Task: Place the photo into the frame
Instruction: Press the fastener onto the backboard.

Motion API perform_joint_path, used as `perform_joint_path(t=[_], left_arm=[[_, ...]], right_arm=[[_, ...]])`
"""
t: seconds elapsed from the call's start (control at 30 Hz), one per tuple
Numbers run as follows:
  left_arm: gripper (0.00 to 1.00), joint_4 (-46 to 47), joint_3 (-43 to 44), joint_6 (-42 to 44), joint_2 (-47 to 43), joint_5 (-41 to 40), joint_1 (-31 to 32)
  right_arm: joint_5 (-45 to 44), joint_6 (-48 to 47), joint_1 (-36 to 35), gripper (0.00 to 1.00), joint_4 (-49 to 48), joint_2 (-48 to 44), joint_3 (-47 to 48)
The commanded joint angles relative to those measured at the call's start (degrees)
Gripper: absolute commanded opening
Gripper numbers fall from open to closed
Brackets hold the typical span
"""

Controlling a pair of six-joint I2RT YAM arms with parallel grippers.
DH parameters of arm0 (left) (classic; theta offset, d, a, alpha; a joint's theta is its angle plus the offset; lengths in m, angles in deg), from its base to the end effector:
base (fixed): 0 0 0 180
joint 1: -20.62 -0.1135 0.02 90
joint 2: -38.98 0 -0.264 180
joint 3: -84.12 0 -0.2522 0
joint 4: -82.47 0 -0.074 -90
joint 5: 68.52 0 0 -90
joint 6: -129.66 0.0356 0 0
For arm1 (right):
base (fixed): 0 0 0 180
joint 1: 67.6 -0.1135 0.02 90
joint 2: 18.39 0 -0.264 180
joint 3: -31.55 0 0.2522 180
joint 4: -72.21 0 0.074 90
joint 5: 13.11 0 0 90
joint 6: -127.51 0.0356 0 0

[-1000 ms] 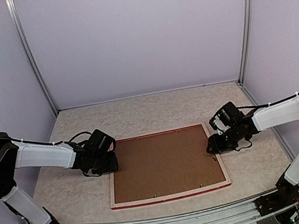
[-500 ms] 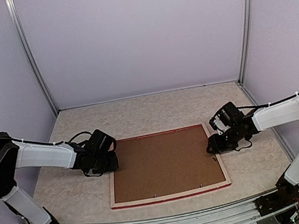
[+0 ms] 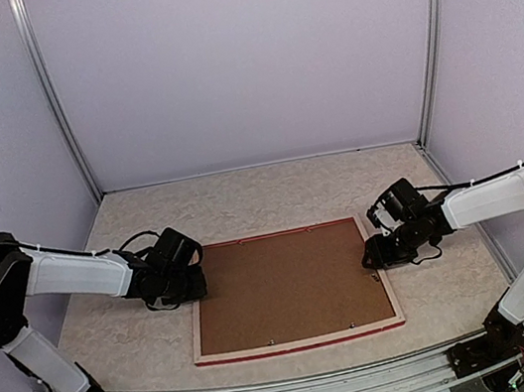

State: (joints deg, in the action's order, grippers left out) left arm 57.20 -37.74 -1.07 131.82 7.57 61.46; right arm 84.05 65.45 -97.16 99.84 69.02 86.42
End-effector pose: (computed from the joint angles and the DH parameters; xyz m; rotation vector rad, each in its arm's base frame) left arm 0.2286 -0.1863 0.1396 -0.0820 2.5823 -0.2139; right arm 0.2371 0.1396 0.1467 -0.0832 2.7005 0.4943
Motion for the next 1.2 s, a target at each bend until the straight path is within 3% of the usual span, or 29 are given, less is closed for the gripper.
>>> perform_joint_path(t=[0.0, 0.2, 0.33, 0.53, 0.8, 1.17], left_arm=[[0.14, -1.4, -1.3, 0.2, -2.3, 1.1, -0.7], [0.52, 0.9, -1.3, -0.1, -4.3, 3.1, -1.0], [0.66, 2.5, -1.2, 0.4, -4.9, 5.0, -1.5], [0.71, 3.0, 0.0, 1.5, -4.0, 6.0, -1.8], [0.73, 2.9, 1.0, 3.1, -3.5, 6.4, -1.8], [0.74, 2.9, 1.0, 3.6, -3.0, 7.0, -1.6]], right_arm=[[-1.2, -0.3, 0.0, 0.59, 1.3, -1.7, 1.0], [-1.9, 0.0, 0.1, 0.63, 2.4, -3.2, 0.8], [-1.2, 0.5, -0.1, 0.66, 2.8, -4.6, -0.3], [-1.3, 1.8, -1.5, 0.67, 4.5, -7.1, -3.0], [0.0, 4.0, -2.8, 0.61, 5.7, -11.9, -8.0], [1.0, 4.0, -3.4, 0.56, 3.2, -8.3, -7.5]])
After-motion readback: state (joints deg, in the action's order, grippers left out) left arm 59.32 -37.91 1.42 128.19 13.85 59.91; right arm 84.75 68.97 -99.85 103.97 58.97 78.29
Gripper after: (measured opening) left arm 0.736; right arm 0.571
